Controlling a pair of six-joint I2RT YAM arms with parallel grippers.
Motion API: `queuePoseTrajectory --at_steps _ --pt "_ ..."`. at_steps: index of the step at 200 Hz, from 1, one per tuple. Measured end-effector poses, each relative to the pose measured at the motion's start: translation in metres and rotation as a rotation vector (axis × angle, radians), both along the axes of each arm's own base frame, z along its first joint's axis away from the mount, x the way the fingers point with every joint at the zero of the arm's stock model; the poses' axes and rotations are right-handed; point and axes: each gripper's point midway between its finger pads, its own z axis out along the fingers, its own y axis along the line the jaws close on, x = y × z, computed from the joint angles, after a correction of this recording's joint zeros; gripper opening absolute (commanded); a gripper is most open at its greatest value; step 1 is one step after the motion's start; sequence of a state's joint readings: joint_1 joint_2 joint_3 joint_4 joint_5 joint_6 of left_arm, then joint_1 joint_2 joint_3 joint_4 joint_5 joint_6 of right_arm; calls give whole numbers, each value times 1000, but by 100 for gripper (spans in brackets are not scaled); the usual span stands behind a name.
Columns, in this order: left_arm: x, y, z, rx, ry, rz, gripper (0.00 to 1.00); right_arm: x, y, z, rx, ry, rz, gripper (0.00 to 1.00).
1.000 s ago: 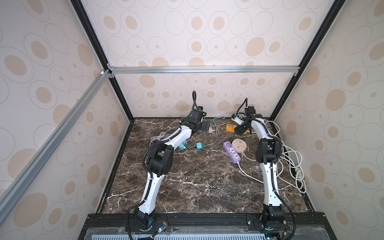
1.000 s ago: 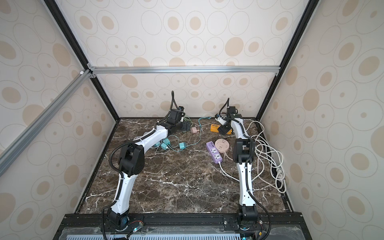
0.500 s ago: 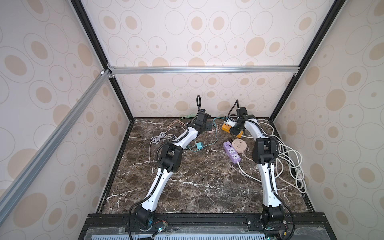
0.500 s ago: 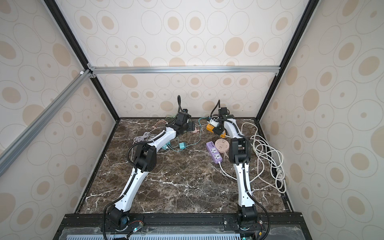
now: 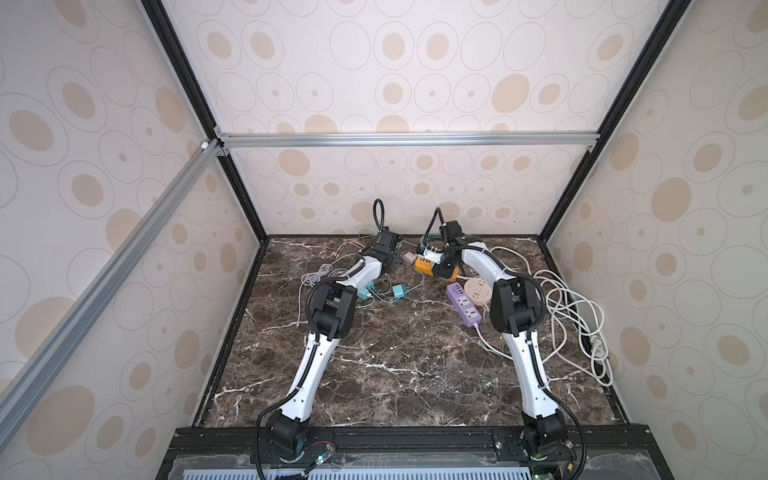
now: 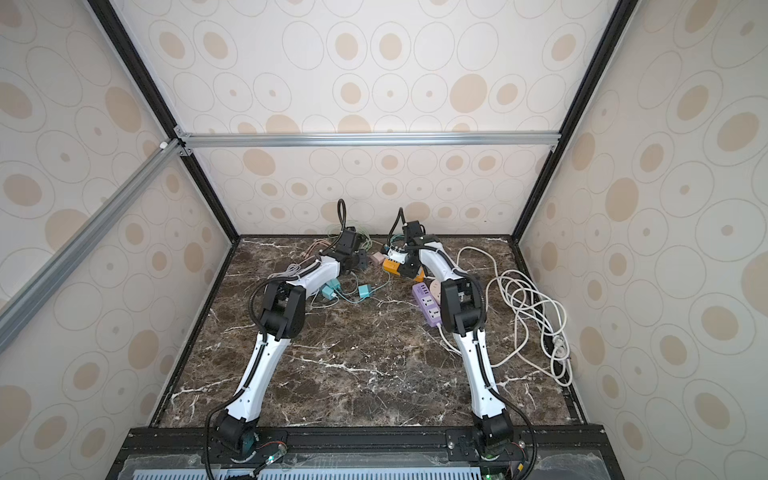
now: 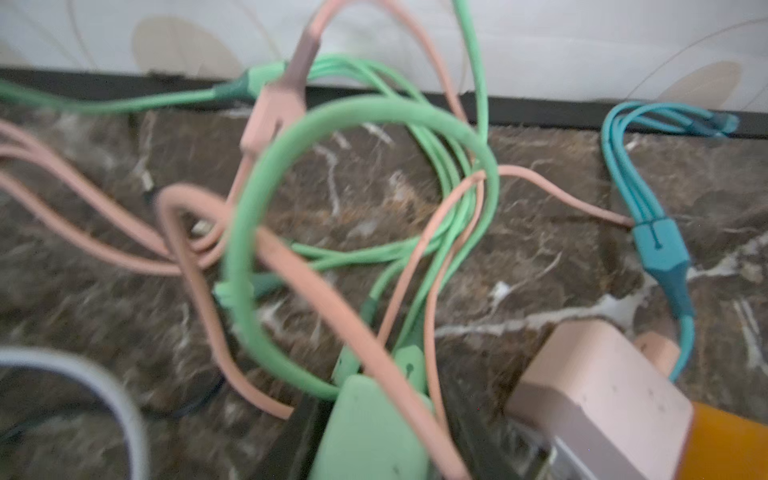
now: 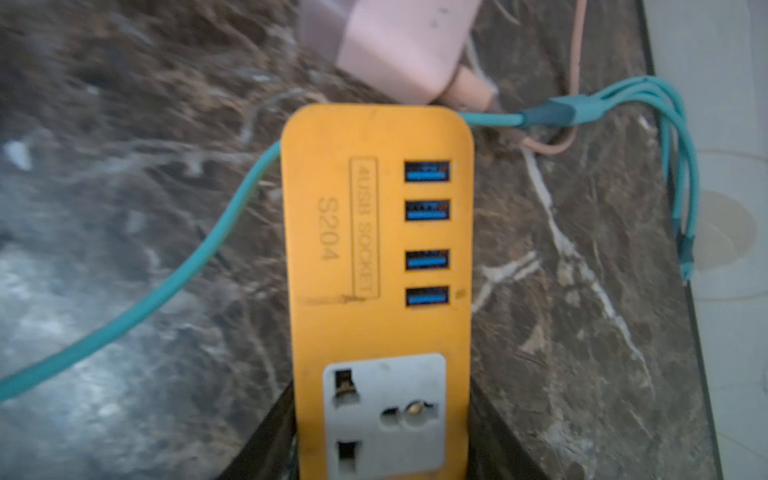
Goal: Insert the plug
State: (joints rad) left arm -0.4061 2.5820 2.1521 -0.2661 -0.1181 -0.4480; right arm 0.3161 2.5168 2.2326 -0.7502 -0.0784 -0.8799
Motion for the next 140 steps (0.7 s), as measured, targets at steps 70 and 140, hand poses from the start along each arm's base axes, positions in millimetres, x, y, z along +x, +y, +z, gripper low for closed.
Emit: queuePoseTrajectory --at_steps 70,140 --pt "-105 112 -6 67 111 131 31 -54 29 -1 -8 46 158 50" --pt "-219 199 -10 131 177 267 32 -88 21 -1 -19 80 231 50"
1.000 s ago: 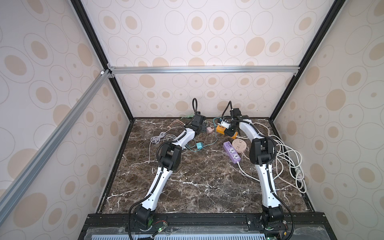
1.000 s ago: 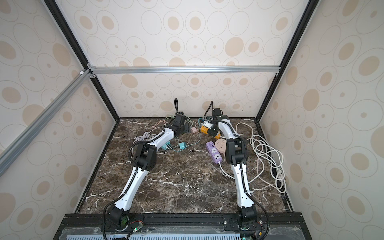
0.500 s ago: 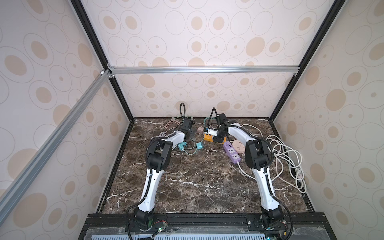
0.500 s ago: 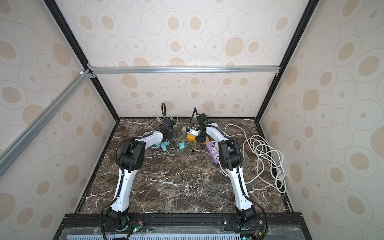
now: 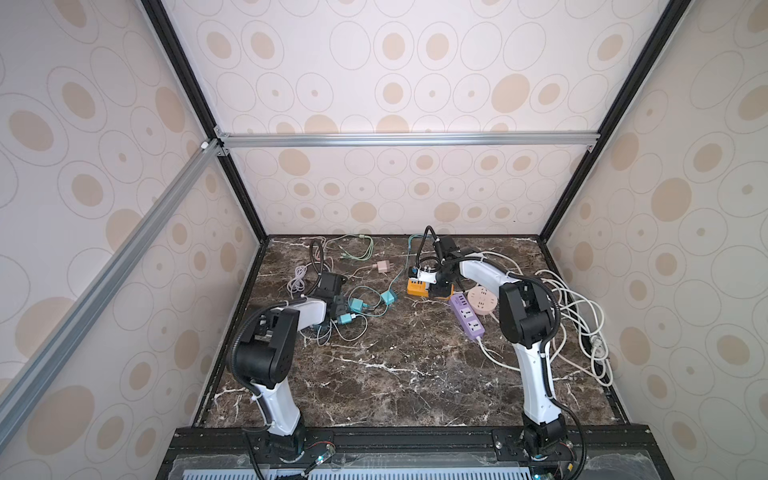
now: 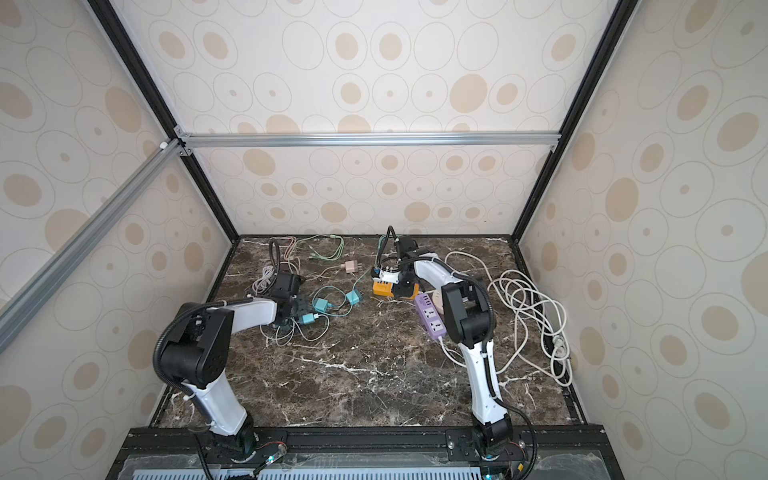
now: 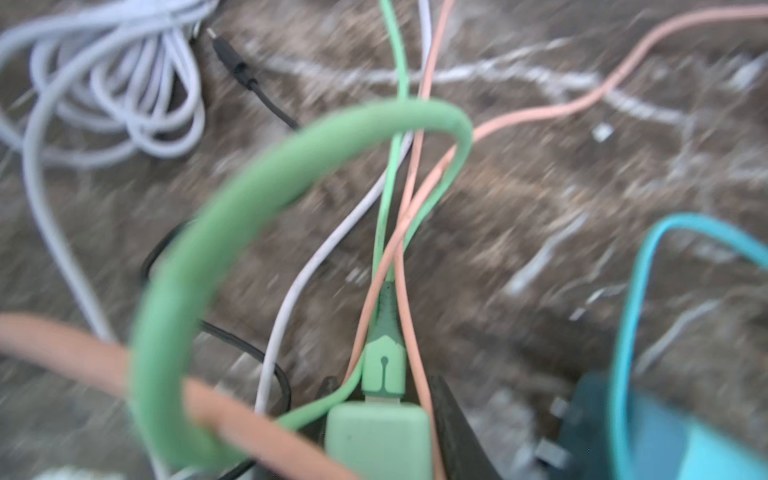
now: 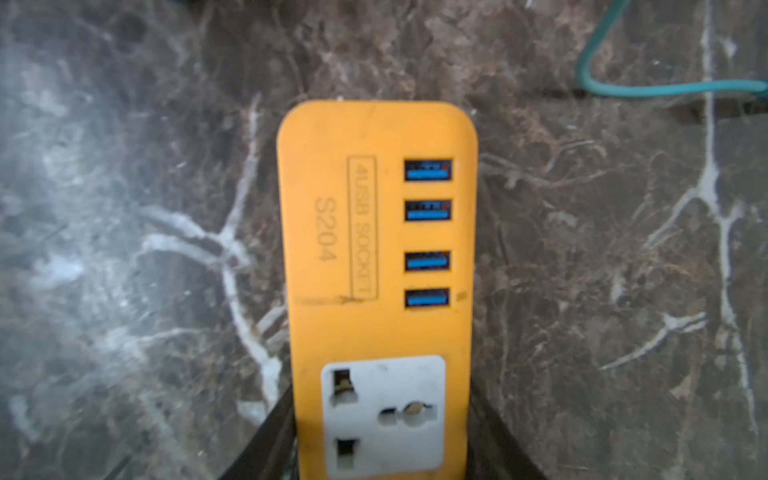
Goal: Insert the plug
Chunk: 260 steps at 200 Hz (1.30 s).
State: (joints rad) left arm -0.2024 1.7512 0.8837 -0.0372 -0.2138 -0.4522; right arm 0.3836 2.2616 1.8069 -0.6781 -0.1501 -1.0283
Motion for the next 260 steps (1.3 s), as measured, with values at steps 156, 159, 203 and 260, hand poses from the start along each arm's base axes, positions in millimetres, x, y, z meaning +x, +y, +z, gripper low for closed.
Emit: queuePoseTrajectory --at_steps 156,159,203,260 --pt "11 -123 116 -147 -226 -336 84 -34 -3 -1 8 31 100 52" --pt "15 -130 113 -141 -221 -359 84 -33 -3 -1 8 30 100 52" --pt "66 -195 70 -76 -133 -527 80 -34 -3 -1 11 25 100 52" --pt "103 -190 30 28 -54 -453 24 -36 0 0 12 23 127 52"
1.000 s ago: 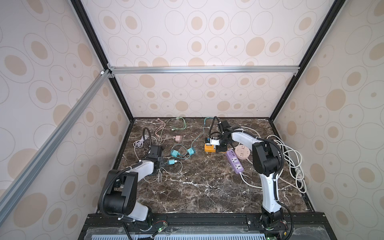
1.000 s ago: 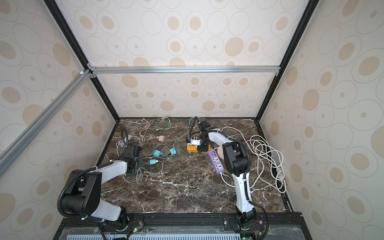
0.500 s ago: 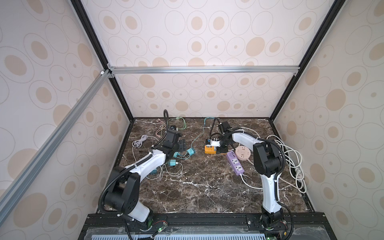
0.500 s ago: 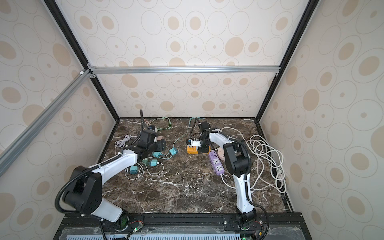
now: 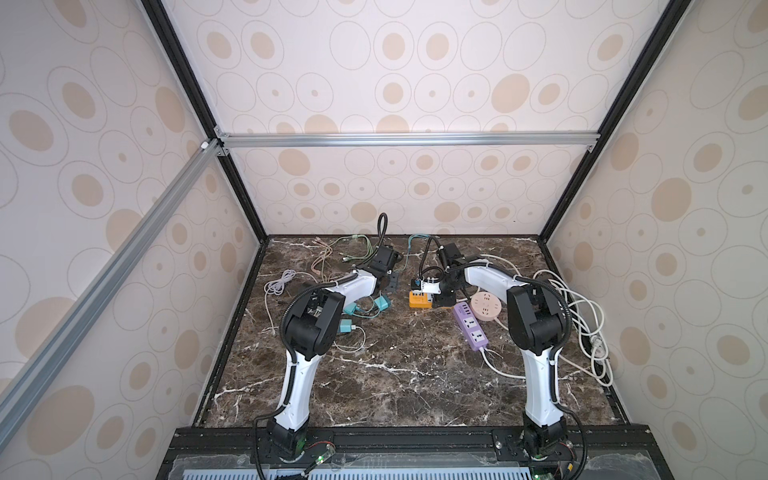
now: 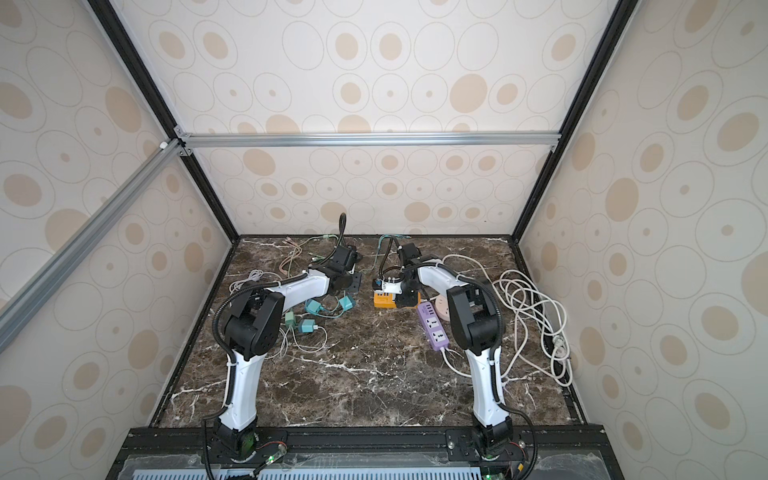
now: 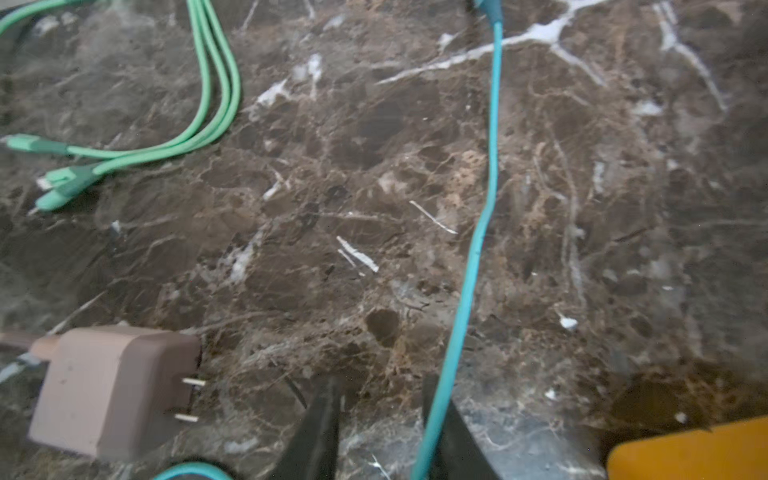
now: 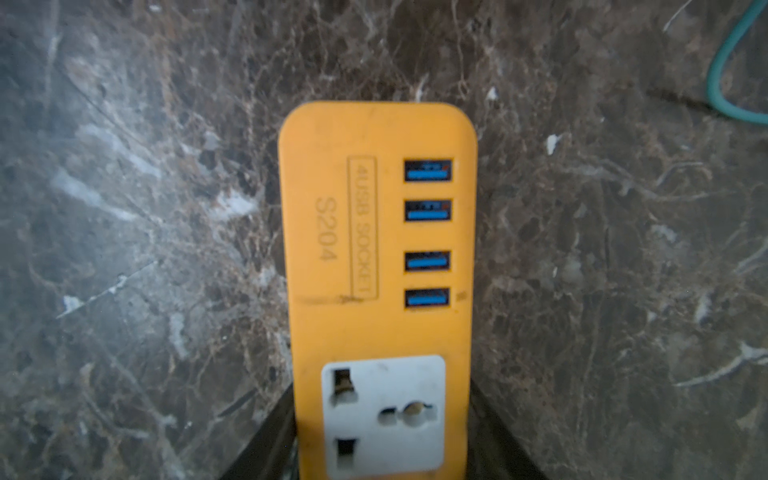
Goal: Insert the plug
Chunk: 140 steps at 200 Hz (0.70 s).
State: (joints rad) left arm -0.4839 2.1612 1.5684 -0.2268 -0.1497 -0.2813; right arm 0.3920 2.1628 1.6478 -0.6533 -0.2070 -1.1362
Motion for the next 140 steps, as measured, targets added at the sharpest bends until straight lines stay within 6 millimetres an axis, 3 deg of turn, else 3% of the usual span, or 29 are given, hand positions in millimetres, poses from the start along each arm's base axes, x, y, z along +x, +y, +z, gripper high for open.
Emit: queuePoseTrajectory --at_steps 28,78,96,116,140 --pt "-16 30 10 2 -14 80 20 -3 13 0 9 19 36 52" --pt "-75 130 43 -16 -50 299 23 7 50 0 40 21 84 52" --pt "-95 154 48 -19 -64 361 22 16 61 1 53 16 82 54" --pt "-116 177 47 -22 -60 413 30 25 73 1 68 10 77 55" --pt "-130 184 45 -31 -42 414 43 34 80 1 75 9 66 59"
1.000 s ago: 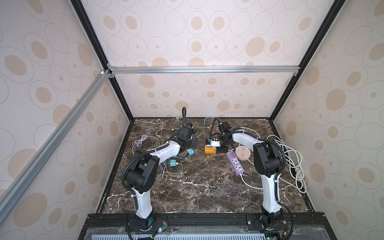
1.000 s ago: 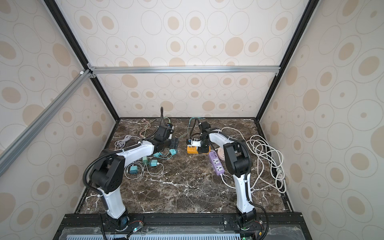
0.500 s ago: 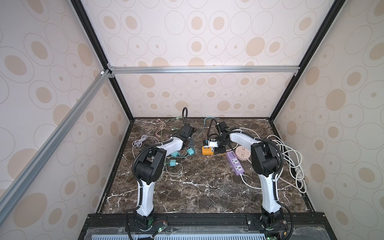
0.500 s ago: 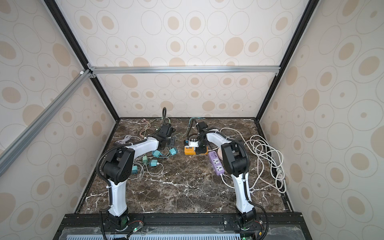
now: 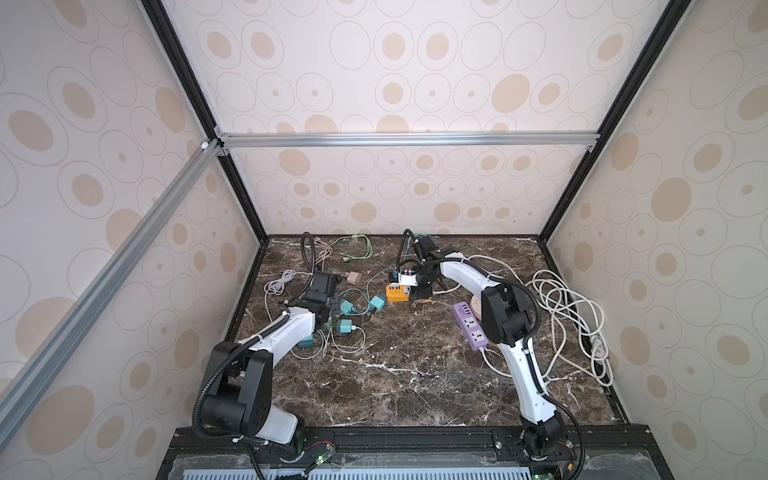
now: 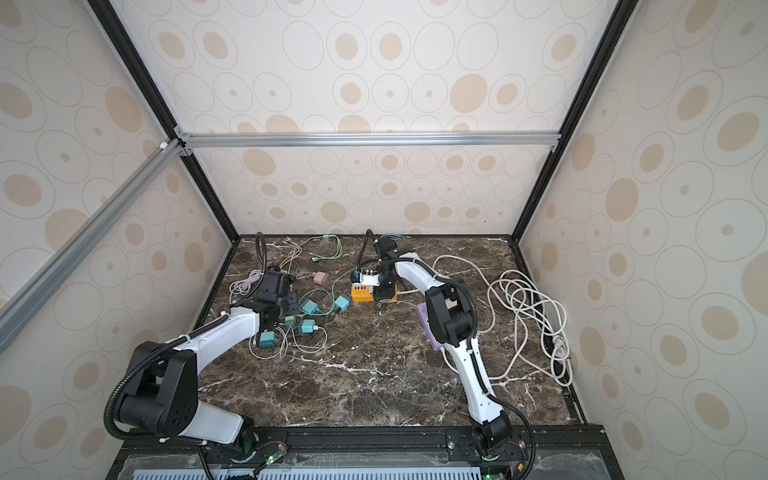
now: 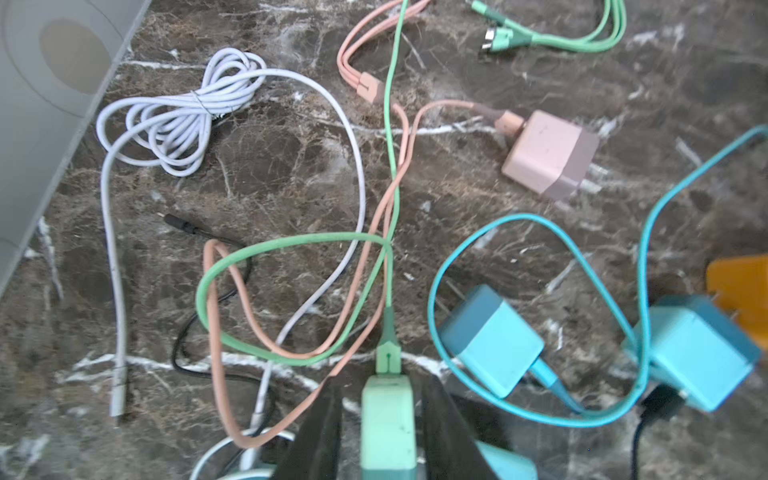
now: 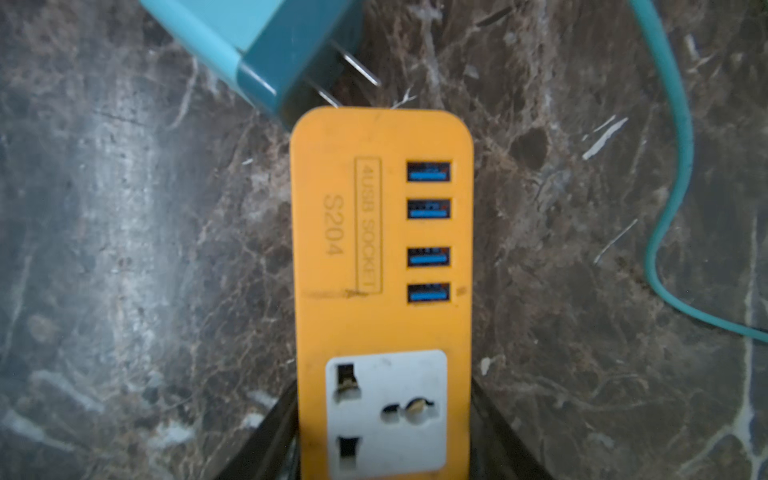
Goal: Insert the plug
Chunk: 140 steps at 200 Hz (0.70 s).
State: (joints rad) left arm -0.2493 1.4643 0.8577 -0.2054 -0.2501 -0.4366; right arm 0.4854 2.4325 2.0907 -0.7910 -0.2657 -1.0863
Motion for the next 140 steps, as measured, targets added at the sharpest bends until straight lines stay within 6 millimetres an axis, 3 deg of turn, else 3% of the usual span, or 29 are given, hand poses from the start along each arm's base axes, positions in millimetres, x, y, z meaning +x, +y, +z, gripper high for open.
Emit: queuePoseTrajectory --at_steps 30,64,69,76,105,140 --pt "1 -7 11 -39 -33 -26 59 7 3 -1 -2 1 -21 72" --pt "5 -14 18 -76 -62 -45 75 0 -2 1 -6 27 -62 82" --pt "5 -15 18 -77 -63 -47 77 -3 -4 3 -6 35 -77 95" --pt "5 -17 19 -82 -65 -46 82 -6 -7 5 -3 39 -102 100" --pt "6 -23 20 -86 -77 -48 98 -16 -25 38 23 -12 -271 100" --pt "10 -31 24 -94 -111 -45 98 -13 -61 96 113 -159 -641 100"
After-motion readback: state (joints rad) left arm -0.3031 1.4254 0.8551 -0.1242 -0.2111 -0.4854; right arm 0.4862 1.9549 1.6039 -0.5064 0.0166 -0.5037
